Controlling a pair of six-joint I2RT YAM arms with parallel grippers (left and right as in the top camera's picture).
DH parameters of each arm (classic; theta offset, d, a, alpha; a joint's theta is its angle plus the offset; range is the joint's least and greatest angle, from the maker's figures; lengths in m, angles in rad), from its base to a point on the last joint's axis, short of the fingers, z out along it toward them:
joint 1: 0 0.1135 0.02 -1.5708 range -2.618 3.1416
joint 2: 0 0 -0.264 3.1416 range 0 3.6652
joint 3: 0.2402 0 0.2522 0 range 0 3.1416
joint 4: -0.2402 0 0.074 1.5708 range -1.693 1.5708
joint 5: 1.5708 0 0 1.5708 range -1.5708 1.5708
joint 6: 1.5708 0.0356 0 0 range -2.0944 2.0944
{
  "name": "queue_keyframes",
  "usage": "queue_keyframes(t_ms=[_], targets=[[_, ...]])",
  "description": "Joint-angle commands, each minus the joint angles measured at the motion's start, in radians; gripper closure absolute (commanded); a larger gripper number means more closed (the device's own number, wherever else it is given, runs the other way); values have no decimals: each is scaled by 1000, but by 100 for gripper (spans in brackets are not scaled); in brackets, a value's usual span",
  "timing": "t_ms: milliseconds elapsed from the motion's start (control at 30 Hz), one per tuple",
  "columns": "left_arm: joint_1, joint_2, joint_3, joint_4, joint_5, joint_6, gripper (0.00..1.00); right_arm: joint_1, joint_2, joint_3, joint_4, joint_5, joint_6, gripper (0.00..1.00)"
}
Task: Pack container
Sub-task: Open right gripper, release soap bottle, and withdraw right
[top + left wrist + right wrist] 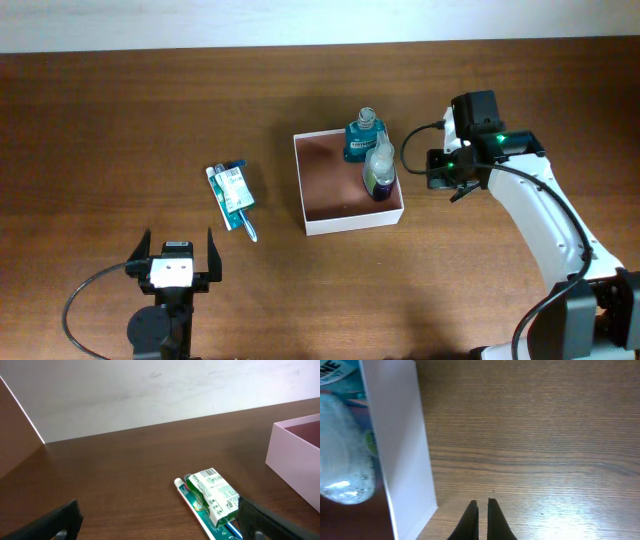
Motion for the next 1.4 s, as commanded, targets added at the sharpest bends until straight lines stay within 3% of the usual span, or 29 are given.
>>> queue_keyframes(t_ms=[0, 800, 1367], targets=[[-5, -6, -7, 3, -7, 16, 0, 6, 2, -16, 3, -49, 3, 96], [-5, -6, -7, 3, -7, 16, 1, 7, 2, -148, 129, -253, 3, 96], [-5, -6, -7, 3, -7, 16, 1, 116, 2, -148, 164, -254, 3, 94]])
